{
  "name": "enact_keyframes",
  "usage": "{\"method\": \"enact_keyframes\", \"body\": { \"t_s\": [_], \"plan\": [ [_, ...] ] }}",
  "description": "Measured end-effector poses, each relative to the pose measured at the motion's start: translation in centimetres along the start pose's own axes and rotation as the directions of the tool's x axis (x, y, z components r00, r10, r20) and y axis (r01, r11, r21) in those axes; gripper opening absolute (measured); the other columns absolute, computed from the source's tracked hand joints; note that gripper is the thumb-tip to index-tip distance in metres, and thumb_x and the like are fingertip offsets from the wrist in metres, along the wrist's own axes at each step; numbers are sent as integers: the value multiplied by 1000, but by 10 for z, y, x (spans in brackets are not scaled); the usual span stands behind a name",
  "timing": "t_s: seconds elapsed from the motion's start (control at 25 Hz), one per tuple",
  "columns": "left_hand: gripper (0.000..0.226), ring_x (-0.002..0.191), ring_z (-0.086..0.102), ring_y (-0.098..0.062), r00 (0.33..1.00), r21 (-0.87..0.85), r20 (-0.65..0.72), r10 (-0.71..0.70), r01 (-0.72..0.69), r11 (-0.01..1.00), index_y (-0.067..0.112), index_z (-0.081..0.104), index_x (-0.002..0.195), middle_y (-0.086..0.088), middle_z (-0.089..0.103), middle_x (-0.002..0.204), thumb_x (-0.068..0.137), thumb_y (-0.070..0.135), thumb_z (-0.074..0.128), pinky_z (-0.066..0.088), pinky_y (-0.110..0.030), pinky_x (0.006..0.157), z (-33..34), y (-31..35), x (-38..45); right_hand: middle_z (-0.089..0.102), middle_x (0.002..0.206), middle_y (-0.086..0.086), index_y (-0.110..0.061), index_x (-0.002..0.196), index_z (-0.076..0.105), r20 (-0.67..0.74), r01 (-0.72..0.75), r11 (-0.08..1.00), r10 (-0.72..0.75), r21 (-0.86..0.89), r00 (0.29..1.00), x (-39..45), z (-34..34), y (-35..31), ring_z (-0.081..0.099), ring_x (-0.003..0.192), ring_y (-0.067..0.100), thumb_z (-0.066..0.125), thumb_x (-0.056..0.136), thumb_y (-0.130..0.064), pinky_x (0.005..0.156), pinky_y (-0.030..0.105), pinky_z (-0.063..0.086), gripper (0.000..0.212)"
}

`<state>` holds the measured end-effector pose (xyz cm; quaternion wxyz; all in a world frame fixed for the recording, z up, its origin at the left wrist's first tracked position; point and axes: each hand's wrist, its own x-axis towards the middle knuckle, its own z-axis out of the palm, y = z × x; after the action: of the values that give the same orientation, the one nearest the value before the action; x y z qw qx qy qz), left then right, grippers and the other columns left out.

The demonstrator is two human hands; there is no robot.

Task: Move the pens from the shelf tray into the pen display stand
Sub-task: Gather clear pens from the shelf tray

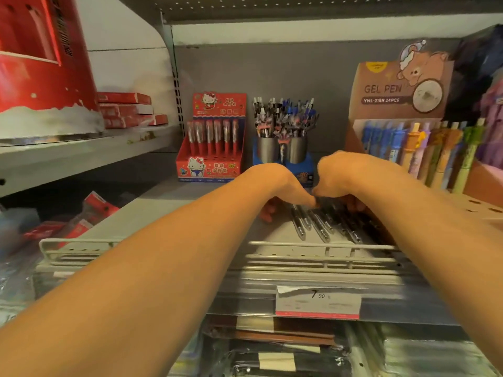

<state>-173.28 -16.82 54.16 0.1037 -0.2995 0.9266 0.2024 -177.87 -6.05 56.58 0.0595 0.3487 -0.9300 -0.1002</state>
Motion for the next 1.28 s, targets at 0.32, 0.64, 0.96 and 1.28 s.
{"method": "enact_keyframes", "body": {
  "t_s": [0.32,0.64,0.96,1.28],
  "plan": [
    [48,75,64,-24,999,-91,38,39,-35,995,10,58,114,-12,62,102,88,49,69,59,-30,51,0,-3,7,56,71,4,-6,90,64,62,93,995,-95,38,994,-5,4,4,51,46,14,59,98,-24,26,15,36,20],
    [55,89,66,-26,996,35,21,84,-85,996,14,48,122,-9,55,99,88,55,64,62,-41,82,0,3,-4,64,79,4,-12,89,57,175,28,998,-38,59,984,-6,3,6,63,50,16,68,91,-36,43,26,49,26],
    [41,107,58,-29,968,448,-71,239,-183,875,14,57,131,-7,61,121,99,40,50,49,-39,91,7,3,-2,55,82,-1,-13,86,56,138,13,997,-23,76,990,-5,8,2,56,64,14,69,88,-49,41,22,45,39],
    [44,116,56,-32,961,459,-62,269,-212,863,9,49,142,-11,55,134,104,30,46,44,-39,92,7,-2,-6,58,77,4,-13,76,51,149,-38,984,12,172,989,-5,10,-2,61,58,20,71,89,-35,43,27,50,32]
  ]
}}
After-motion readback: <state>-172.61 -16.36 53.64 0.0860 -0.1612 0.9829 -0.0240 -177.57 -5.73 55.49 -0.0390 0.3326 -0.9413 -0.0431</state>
